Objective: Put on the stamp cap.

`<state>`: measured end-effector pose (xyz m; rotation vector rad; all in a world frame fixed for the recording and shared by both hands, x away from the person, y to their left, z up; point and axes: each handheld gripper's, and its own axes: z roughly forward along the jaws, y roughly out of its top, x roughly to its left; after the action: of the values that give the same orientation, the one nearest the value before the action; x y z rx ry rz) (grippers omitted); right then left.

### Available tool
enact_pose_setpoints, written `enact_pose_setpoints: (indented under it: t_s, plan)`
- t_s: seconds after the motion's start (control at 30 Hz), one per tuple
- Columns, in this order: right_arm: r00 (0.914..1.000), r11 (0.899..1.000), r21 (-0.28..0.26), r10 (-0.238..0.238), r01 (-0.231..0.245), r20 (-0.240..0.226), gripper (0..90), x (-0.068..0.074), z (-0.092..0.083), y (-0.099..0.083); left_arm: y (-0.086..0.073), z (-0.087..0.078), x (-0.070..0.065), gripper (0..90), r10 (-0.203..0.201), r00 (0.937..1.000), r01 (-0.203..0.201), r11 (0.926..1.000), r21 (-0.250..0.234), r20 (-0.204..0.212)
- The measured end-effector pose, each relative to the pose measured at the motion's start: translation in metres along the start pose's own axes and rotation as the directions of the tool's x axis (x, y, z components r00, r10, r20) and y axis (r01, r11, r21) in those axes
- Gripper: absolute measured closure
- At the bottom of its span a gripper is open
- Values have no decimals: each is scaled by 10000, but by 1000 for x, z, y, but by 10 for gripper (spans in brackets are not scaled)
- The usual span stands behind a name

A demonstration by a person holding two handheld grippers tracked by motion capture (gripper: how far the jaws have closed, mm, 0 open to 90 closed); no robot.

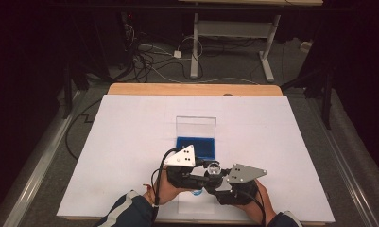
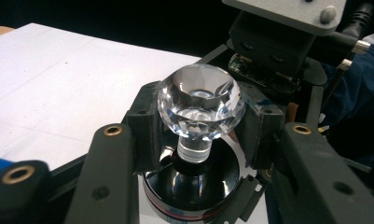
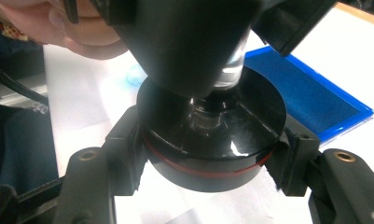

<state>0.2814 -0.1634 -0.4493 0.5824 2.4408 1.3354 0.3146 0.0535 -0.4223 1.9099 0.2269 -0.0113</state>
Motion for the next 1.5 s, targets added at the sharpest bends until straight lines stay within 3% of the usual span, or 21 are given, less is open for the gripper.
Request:
enact_pose_setpoints:
  t_s: [0.27,0.67,0.8,0.9,1.07,1.23,1.5]
  plan:
    - [9998,9998,-187,-54,57,205,393,0,-3,-1,-4,-1,3,543,-271,9994,279,9989,-371,205]
    - [9999,9999,-104,-43,42,-121,383,-2,-1,-1,1,0,-1,541,90,10000,-90,10000,-9,-43]
    - [9997,9998,97,-179,181,-150,279,1,2,-1,4,-3,-1,541,119,9999,-120,9999,-103,-120]
    - [9998,9996,218,-163,165,-107,255,1,3,-1,7,-7,-1,542,166,9997,-169,9997,-168,-183]
    - [9998,9998,184,30,-33,173,213,-4,2,-4,8,-10,-1,541,258,9992,-262,9996,-136,-299]
    - [9992,9992,395,-94,78,386,207,-7,-2,-7,9,-12,0,542,373,9986,-371,9993,50,-383]
    - [9945,9991,381,-207,168,1022,207,-19,-23,-13,10,-15,2,541,369,9978,-353,9989,296,-551]
